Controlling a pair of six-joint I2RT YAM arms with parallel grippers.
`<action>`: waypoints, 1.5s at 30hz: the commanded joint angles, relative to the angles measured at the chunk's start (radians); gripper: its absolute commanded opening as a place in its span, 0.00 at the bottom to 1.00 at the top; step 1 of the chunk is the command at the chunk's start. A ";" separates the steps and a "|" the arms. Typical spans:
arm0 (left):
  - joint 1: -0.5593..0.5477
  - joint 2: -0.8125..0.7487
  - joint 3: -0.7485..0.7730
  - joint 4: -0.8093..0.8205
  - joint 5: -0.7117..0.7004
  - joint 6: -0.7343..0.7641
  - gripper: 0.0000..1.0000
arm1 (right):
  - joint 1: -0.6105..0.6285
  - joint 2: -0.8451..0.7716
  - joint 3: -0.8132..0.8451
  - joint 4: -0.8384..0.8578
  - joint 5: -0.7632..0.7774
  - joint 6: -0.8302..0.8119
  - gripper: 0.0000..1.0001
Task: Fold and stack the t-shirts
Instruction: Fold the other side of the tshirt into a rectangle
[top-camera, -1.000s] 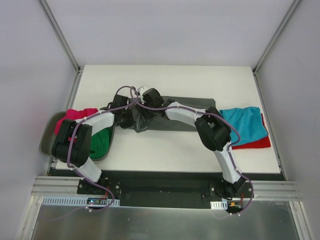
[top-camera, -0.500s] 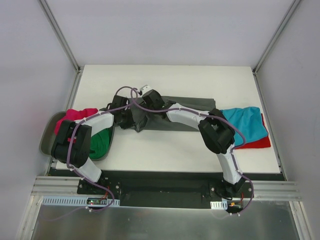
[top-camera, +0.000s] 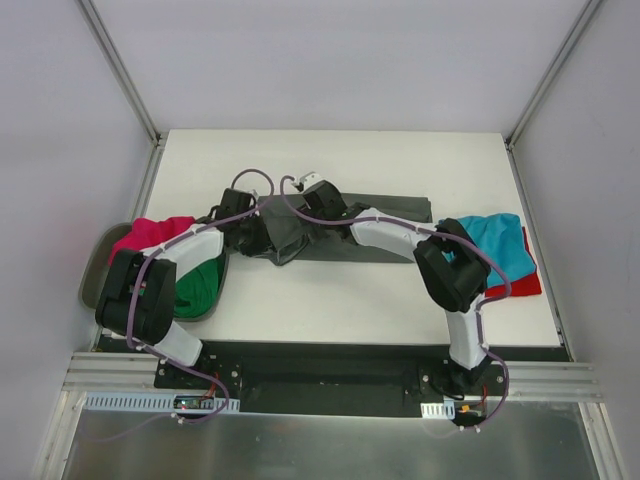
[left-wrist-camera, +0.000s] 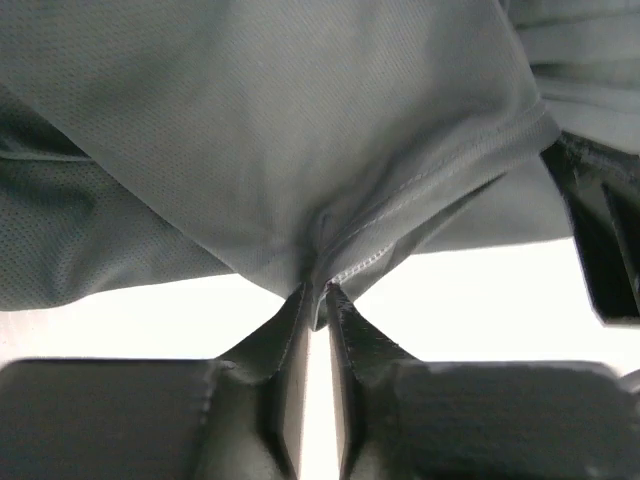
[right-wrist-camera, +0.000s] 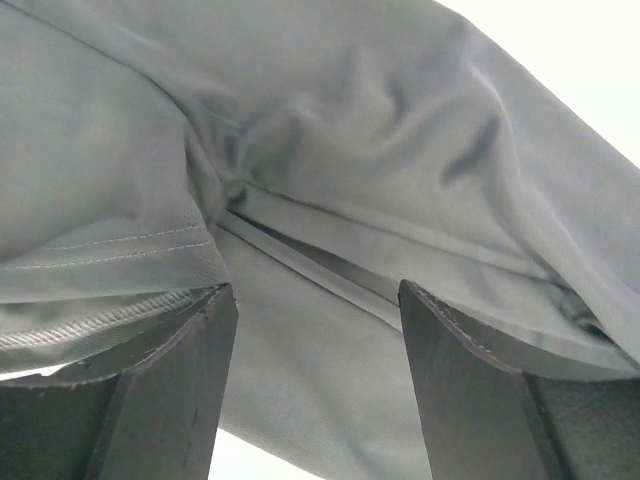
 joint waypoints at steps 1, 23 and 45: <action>0.004 -0.079 -0.028 0.004 0.076 0.037 0.28 | -0.023 -0.127 -0.068 -0.004 -0.009 0.013 0.70; 0.150 0.157 0.395 -0.210 -0.266 0.019 0.61 | -0.135 0.001 0.104 0.072 -0.574 0.400 0.64; 0.185 0.330 0.491 -0.226 -0.177 0.050 0.05 | -0.152 0.118 0.079 -0.085 -0.612 0.311 0.27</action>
